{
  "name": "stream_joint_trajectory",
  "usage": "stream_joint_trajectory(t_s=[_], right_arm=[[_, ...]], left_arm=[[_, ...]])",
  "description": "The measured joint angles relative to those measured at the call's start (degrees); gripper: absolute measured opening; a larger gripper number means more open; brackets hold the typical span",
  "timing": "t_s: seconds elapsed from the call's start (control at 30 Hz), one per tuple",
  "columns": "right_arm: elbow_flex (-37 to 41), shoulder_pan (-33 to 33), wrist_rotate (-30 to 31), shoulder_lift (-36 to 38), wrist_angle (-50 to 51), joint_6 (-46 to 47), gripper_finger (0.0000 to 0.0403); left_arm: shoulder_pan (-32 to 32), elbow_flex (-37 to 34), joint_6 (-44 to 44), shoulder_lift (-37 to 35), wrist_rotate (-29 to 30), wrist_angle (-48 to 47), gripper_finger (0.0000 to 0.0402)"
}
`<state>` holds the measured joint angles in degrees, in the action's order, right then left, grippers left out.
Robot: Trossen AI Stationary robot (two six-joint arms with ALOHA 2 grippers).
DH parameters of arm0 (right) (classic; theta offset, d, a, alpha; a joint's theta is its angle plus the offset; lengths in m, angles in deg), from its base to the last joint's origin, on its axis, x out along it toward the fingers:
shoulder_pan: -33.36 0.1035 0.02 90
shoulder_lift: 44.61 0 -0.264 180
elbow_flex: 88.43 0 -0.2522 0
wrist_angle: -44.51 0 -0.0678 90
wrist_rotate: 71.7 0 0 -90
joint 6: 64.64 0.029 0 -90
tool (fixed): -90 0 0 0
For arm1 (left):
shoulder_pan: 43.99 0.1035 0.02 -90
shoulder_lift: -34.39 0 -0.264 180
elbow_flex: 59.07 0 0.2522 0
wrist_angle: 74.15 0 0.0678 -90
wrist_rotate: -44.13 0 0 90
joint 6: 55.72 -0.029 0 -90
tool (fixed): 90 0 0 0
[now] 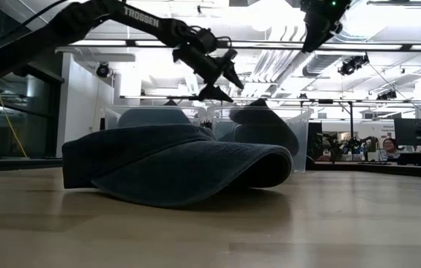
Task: Pick & Place hat
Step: Put the blue cap into the right transparent bin
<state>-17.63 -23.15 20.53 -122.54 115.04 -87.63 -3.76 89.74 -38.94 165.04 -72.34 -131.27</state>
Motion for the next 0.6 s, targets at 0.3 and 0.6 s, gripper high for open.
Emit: stream_joint_trajectory(t_s=[0.3, 0.6], right_arm=[[0.0, 0.0, -9.6, 0.0, 0.0, 2.8, 0.0230], [0.0, 0.0, -15.5, 0.0, 0.0, 5.7, 0.0229]], left_arm=[[0.3, 0.0, -2.8, -2.8, 5.0, -3.0, 0.0270], [0.2, 0.0, -8.1, -5.8, 4.2, -8.5, 0.0228]])
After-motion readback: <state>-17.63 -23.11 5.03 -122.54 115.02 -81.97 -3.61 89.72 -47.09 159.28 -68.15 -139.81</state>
